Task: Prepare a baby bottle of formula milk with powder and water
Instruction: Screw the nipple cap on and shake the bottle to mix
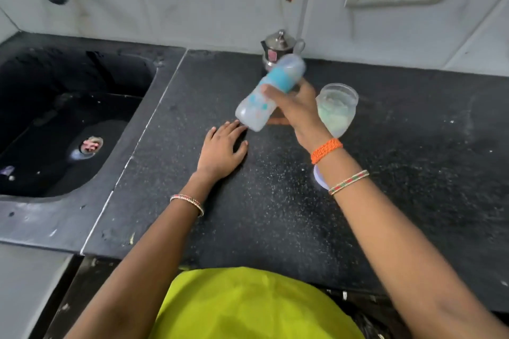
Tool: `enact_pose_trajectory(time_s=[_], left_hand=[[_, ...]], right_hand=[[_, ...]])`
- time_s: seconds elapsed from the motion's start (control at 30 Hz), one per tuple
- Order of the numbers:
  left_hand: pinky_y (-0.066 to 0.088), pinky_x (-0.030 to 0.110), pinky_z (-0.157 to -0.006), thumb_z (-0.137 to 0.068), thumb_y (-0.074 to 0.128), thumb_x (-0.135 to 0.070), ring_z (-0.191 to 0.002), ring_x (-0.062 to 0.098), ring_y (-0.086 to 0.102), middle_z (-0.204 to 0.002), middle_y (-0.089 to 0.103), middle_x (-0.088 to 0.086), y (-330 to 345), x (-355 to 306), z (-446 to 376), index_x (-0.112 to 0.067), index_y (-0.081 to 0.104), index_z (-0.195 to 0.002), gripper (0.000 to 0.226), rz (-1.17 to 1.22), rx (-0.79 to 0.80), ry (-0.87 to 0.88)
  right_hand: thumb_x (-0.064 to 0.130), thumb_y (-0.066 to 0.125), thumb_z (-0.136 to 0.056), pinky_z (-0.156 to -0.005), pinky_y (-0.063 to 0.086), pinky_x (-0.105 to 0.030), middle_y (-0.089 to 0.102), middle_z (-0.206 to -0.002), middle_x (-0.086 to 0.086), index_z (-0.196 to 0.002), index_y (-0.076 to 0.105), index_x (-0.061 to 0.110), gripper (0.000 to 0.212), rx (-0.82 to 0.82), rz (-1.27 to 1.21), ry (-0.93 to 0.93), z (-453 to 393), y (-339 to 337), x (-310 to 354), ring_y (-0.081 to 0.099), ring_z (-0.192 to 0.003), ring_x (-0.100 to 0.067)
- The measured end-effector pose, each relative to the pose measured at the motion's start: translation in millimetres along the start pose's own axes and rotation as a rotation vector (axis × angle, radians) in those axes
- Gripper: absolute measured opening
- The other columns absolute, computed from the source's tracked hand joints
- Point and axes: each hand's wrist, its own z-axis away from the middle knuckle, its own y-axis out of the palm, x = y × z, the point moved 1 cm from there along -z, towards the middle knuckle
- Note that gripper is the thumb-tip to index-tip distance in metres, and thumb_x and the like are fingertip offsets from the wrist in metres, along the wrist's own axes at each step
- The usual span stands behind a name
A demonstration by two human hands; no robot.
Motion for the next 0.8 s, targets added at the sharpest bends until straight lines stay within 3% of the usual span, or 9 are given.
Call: enact_pose_trajectory(time_s=[0.17,0.3,0.37,0.43,0.47,0.6,0.63,0.73,0.8], left_hand=[[0.015,0.04,-0.118,-0.096,0.045,-0.033,-0.143,0.02,0.03,-0.152,0.039,0.002,7,1,7,-0.02,0.046,-0.14,0.045,0.056,-0.005,-0.018],[0.018,0.042,-0.118,-0.093,0.043,-0.037,-0.142,0.023,0.033,-0.148,0.044,0.006,6,3,9,-0.016,0.045,-0.14,0.052,0.077,-0.014,-0.006],[0.015,0.039,-0.118,-0.094,0.043,-0.035,-0.143,0.021,0.031,-0.149,0.043,0.003,6,4,5,-0.019,0.047,-0.139,0.048,0.061,-0.017,-0.006],[0.012,0.037,-0.119,-0.097,0.044,-0.033,-0.144,0.018,0.029,-0.151,0.039,0.0,8,3,4,-0.021,0.046,-0.14,0.045,0.055,-0.036,-0.023],[0.011,0.036,-0.119,-0.097,0.045,-0.033,-0.144,0.018,0.028,-0.152,0.038,0.0,8,1,5,-0.022,0.045,-0.141,0.045,0.058,-0.04,-0.03],[0.011,0.036,-0.119,-0.097,0.045,-0.033,-0.144,0.016,0.028,-0.152,0.038,-0.002,9,3,7,-0.023,0.044,-0.141,0.045,0.054,-0.036,-0.034],[0.01,0.035,-0.119,-0.097,0.045,-0.033,-0.144,0.016,0.027,-0.153,0.037,-0.002,8,4,7,-0.023,0.045,-0.141,0.045,0.06,-0.036,-0.036],[0.01,0.035,-0.119,-0.097,0.045,-0.033,-0.144,0.016,0.027,-0.153,0.037,-0.002,7,3,6,-0.023,0.045,-0.141,0.045,0.067,-0.043,-0.039],[0.012,0.037,-0.12,-0.097,0.046,-0.033,-0.144,0.016,0.028,-0.152,0.038,-0.002,7,3,6,-0.023,0.046,-0.14,0.045,0.072,-0.047,-0.041]], right_hand=[[0.016,0.076,-0.077,-0.088,0.055,-0.051,0.062,-0.113,-0.003,-0.124,0.044,0.018,0.057,-0.262,-0.271,-0.163,-18,-2,-9,0.064,-0.105,-0.023],[0.01,0.077,-0.077,-0.067,0.054,-0.023,0.064,-0.089,0.005,-0.102,0.057,0.019,0.033,0.236,0.256,-0.011,-5,1,-11,0.063,-0.074,-0.004],[0.011,0.074,-0.08,-0.068,0.058,-0.027,0.067,-0.09,0.003,-0.102,0.059,0.018,0.028,0.068,0.016,-0.043,-8,-4,-2,0.067,-0.074,-0.005],[0.018,0.07,-0.084,-0.076,0.059,-0.034,0.065,-0.103,0.001,-0.122,0.05,0.012,0.044,-0.228,-0.334,-0.077,-17,-9,3,0.067,-0.086,-0.008],[0.02,0.07,-0.083,-0.077,0.058,-0.032,0.063,-0.104,0.001,-0.127,0.046,0.011,0.051,-0.236,-0.316,-0.099,-21,-8,9,0.066,-0.088,-0.009],[0.036,0.074,-0.053,-0.068,0.049,-0.031,0.068,-0.082,-0.002,-0.091,0.064,0.017,0.044,0.317,0.1,0.023,-26,-14,15,0.063,-0.073,-0.018],[0.035,0.074,-0.052,-0.064,0.052,-0.029,0.07,-0.08,0.0,-0.089,0.064,0.017,0.043,0.289,-0.028,0.024,-30,-18,22,0.065,-0.071,-0.016],[0.034,0.067,-0.076,-0.061,0.056,-0.032,0.068,-0.107,-0.005,-0.113,0.055,0.016,0.043,-0.173,-0.55,-0.026,-44,-28,26,0.068,-0.09,-0.017],[0.033,0.067,-0.074,-0.058,0.056,-0.033,0.067,-0.103,-0.003,-0.116,0.052,0.015,0.048,-0.105,-0.353,-0.024,-41,-27,17,0.068,-0.086,-0.014]])
